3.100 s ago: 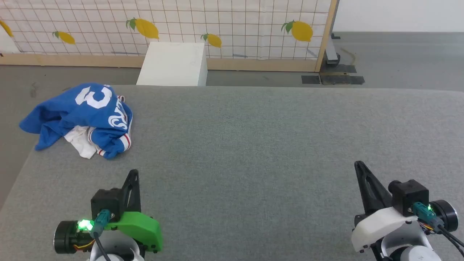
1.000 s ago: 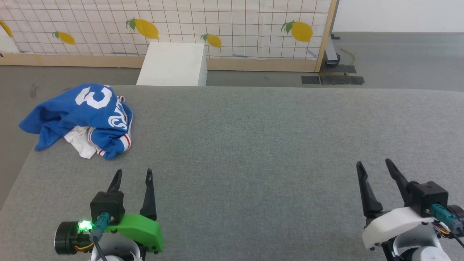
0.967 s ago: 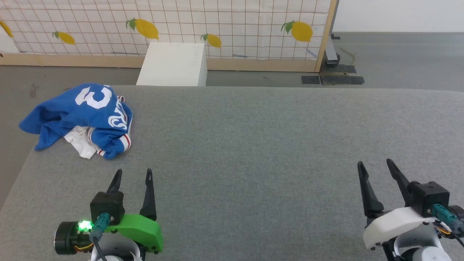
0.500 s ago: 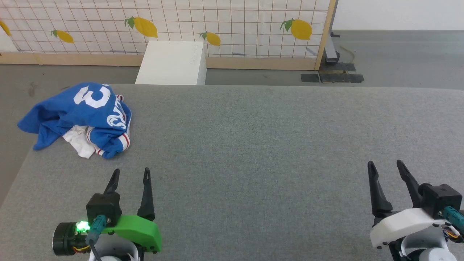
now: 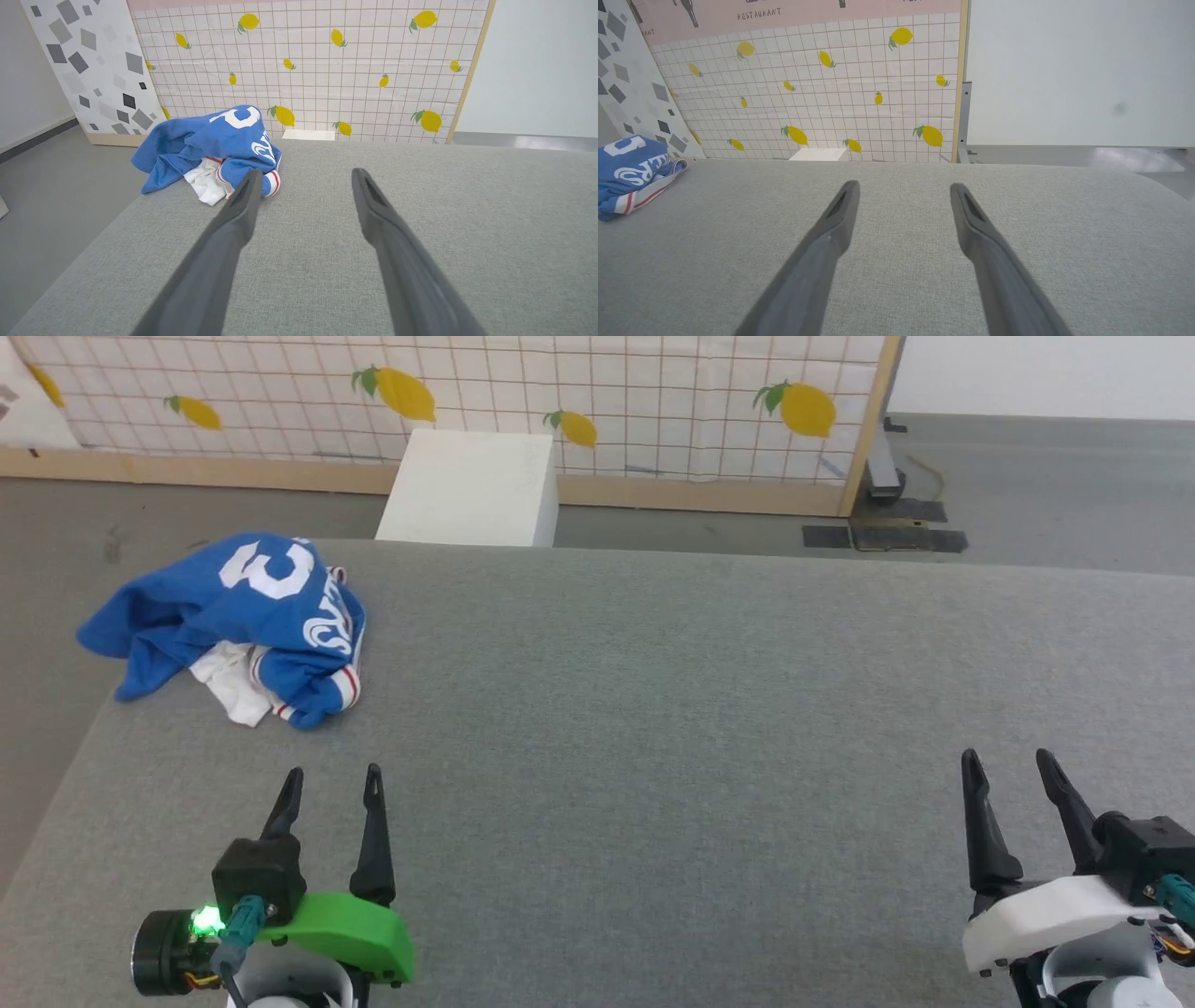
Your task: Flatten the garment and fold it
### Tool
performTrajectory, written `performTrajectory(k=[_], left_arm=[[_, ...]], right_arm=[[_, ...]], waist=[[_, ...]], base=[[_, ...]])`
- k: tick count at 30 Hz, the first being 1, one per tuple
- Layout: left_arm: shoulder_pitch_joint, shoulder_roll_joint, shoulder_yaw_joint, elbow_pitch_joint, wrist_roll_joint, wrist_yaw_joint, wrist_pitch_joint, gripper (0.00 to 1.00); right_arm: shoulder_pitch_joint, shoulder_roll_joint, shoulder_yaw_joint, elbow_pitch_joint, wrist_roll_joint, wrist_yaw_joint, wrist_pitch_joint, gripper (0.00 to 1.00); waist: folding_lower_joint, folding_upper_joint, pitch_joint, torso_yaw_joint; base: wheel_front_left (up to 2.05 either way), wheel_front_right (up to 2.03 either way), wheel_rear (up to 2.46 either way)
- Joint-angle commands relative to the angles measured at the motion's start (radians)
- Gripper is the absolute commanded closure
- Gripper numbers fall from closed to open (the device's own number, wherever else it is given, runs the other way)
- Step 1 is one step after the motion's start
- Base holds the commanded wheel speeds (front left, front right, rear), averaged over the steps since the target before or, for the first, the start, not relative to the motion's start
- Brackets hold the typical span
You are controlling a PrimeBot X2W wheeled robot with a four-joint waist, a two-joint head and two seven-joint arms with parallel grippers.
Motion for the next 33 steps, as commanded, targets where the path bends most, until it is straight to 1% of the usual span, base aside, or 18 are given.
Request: performTrajectory(k=[1,15,33], left_arm=[[0.012,-0.002,0.001,-0.001,-0.011,0.002,-0.009,0.0],[0.022,-0.002,-0.004,-0.004,-0.035,0.013,-0.037,0.0],[0.038,-0.003,-0.009,-0.003,-0.07,0.025,-0.075,0.0]], right_arm=[[-0.012,0.001,-0.005,0.007,0.011,-0.001,-0.01,0.0],[-0.017,0.001,-0.007,0.025,0.021,-0.001,-0.038,0.0],[-0.022,0.001,-0.013,0.041,0.039,-0.001,-0.053,0.0]], waist=[[0.0,0.0,0.002,0.013],[0.0,0.0,0.011,0.1],[0.0,0.0,0.019,0.228]], base=[[0.0,0.0,0.0],[0.0,0.0,0.0],[0.0,0.0,0.0]])
